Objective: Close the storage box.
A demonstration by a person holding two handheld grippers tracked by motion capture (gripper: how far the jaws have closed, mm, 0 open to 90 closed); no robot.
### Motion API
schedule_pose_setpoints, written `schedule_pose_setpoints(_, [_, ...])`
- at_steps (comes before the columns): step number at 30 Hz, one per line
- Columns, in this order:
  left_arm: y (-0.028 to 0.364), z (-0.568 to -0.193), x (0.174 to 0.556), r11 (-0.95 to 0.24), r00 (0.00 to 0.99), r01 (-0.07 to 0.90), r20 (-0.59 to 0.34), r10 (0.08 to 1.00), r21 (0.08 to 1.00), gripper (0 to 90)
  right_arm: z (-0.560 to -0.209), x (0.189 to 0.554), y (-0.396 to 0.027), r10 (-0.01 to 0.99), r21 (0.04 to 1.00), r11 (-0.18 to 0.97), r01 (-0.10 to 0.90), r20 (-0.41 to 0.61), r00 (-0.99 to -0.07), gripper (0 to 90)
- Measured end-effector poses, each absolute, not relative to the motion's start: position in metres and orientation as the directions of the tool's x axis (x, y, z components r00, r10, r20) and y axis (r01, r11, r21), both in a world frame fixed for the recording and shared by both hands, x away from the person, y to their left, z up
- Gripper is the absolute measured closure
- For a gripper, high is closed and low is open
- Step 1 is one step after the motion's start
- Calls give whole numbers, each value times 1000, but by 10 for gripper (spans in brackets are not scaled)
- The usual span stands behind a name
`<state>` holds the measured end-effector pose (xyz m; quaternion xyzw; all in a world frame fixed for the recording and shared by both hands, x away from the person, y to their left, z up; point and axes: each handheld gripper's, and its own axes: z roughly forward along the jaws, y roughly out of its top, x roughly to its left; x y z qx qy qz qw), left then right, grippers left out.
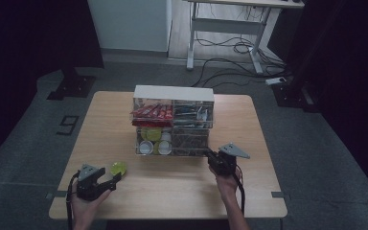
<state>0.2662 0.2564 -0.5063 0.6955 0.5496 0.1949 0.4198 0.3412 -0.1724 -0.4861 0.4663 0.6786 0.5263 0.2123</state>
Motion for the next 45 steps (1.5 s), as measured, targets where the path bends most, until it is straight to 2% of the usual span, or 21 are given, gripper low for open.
schedule_pose_setpoints(45, [255,-510,265,-46,326,609,-196,925,792,292,-513,330,-182,867,860,48,508,217,-449,881])
